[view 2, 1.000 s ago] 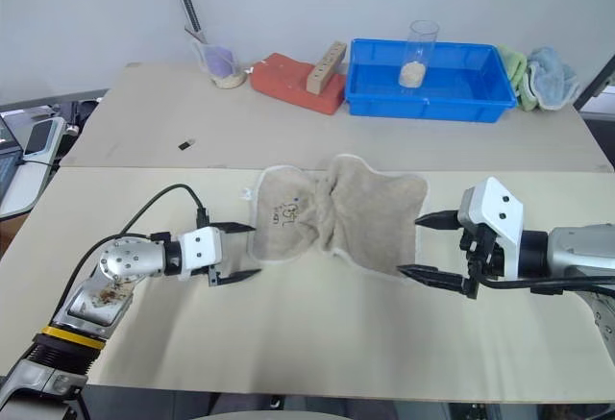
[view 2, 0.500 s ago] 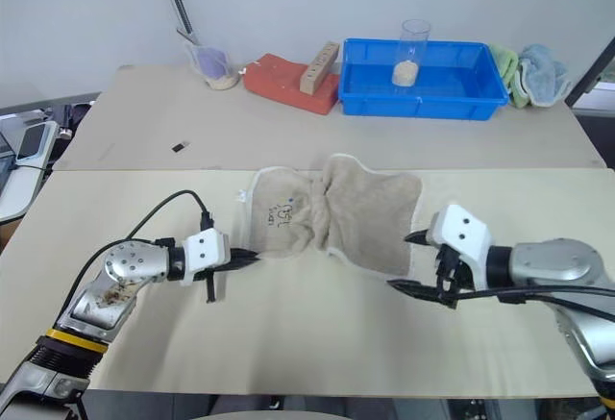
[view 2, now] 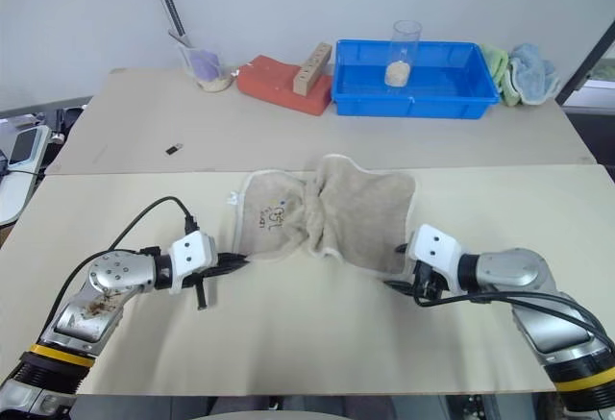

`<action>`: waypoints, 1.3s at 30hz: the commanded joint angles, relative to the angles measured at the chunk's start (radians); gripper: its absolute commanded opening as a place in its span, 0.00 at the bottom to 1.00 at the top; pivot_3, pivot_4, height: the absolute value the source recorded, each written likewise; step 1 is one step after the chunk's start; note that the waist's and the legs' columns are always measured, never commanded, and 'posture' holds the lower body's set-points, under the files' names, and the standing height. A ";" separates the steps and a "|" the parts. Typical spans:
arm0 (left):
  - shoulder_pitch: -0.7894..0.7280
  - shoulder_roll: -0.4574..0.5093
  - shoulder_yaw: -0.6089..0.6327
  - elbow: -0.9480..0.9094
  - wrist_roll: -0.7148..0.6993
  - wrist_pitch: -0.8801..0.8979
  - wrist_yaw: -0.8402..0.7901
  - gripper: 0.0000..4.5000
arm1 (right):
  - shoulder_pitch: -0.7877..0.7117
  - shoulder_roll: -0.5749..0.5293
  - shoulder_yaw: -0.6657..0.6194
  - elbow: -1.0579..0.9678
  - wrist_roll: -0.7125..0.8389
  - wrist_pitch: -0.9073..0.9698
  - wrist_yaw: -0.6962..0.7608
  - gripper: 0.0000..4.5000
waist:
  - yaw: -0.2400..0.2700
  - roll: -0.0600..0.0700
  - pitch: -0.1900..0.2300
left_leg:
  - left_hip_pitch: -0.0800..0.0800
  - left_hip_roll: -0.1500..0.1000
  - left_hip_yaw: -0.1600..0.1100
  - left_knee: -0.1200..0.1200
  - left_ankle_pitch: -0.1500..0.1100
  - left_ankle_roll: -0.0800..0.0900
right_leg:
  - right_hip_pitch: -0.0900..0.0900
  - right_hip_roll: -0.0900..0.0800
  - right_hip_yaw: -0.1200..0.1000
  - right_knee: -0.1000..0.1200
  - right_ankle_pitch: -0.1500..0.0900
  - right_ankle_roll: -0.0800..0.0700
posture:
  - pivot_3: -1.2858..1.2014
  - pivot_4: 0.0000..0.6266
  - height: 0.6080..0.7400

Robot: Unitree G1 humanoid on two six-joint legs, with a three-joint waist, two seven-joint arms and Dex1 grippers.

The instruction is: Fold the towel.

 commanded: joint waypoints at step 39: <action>-0.783 0.199 0.268 0.478 -0.276 0.447 -0.145 0.00 | -0.819 -0.255 -0.172 0.377 0.204 0.216 0.392 0.01 | -0.023 0.002 0.003 | -0.017 -0.001 0.001 0.004 0.000 0.001 | -0.021 0.000 -0.002 0.014 0.000 0.000 | 0.52 0.24 1.00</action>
